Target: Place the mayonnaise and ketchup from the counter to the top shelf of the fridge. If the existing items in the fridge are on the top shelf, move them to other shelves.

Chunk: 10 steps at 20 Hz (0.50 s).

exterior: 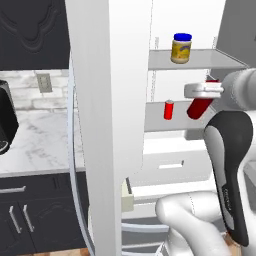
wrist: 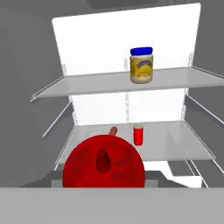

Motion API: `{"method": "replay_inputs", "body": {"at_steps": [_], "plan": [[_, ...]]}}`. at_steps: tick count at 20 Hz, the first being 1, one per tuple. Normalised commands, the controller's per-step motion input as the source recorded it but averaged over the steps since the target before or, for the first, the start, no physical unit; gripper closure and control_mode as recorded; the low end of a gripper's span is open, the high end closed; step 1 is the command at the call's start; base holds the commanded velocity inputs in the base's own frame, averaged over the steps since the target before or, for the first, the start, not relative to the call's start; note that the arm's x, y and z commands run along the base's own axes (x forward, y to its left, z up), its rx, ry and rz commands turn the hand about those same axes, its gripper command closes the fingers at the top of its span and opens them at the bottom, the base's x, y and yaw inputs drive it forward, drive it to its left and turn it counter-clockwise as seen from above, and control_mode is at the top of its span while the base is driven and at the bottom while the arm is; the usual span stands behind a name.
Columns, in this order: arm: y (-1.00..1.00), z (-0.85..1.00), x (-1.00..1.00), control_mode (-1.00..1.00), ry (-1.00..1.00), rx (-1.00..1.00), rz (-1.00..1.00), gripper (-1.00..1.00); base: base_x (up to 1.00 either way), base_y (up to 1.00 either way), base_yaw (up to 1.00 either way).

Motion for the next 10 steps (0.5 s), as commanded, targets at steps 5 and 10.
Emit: {"method": "replay_inputs", "body": {"at_steps": [5,10], "plan": [[0.35,0.76,0.91,-1.0,-0.14,-0.1,0.05,1.0,0.0,0.0,0.0],[0.08,0.51,0.84,-1.0,-0.03,-0.08,0.0,1.0,0.0,0.0,0.0]]}}
